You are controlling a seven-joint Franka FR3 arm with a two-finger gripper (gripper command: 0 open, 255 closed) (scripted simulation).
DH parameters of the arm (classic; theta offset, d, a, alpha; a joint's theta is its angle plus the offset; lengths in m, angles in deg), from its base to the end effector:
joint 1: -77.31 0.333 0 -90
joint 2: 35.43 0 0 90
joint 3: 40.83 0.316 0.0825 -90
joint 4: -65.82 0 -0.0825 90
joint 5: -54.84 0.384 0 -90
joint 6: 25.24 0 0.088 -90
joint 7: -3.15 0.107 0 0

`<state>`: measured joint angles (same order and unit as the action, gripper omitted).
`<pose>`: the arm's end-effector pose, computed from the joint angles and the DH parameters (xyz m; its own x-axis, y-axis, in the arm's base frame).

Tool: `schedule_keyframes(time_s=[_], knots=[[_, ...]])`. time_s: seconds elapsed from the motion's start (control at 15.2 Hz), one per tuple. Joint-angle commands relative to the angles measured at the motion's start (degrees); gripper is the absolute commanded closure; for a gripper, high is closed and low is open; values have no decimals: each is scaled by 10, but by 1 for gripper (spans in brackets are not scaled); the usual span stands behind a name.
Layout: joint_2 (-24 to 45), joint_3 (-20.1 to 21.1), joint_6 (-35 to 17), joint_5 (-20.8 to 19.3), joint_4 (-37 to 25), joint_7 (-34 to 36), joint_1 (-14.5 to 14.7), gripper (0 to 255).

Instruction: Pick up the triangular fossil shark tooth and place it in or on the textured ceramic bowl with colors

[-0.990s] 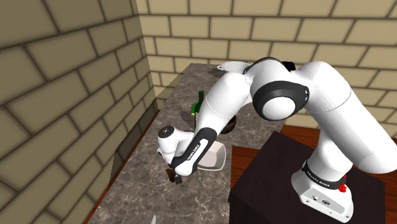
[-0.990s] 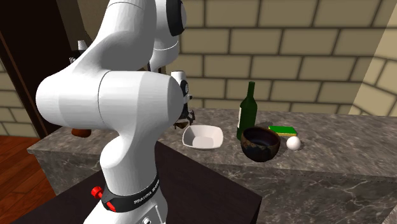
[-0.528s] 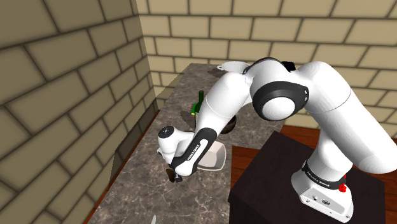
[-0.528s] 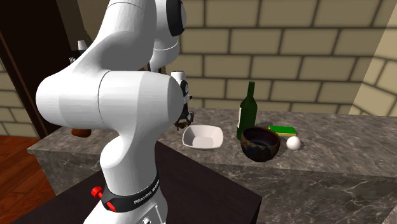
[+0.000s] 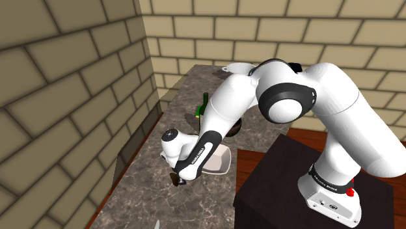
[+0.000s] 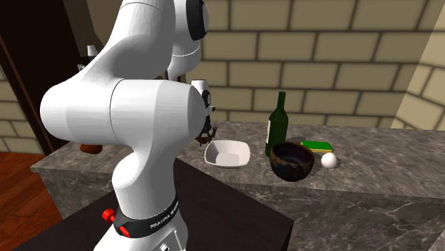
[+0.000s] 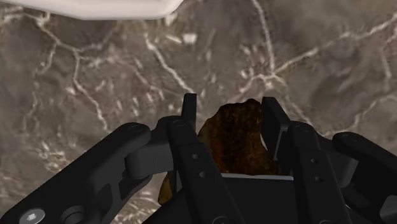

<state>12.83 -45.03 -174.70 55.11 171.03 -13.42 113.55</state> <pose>0.5228 0.3275 0.0634 0.6461 0.7590 -0.0804 0.7627 -0.6460 0.0309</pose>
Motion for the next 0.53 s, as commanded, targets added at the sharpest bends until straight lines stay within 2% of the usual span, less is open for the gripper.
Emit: schedule_keyframes(time_s=[0.0,0.46], knots=[[1,-1,0,0,-1,-1,-1,255],[-49,-3,27,-2,23,-1,1,255]])
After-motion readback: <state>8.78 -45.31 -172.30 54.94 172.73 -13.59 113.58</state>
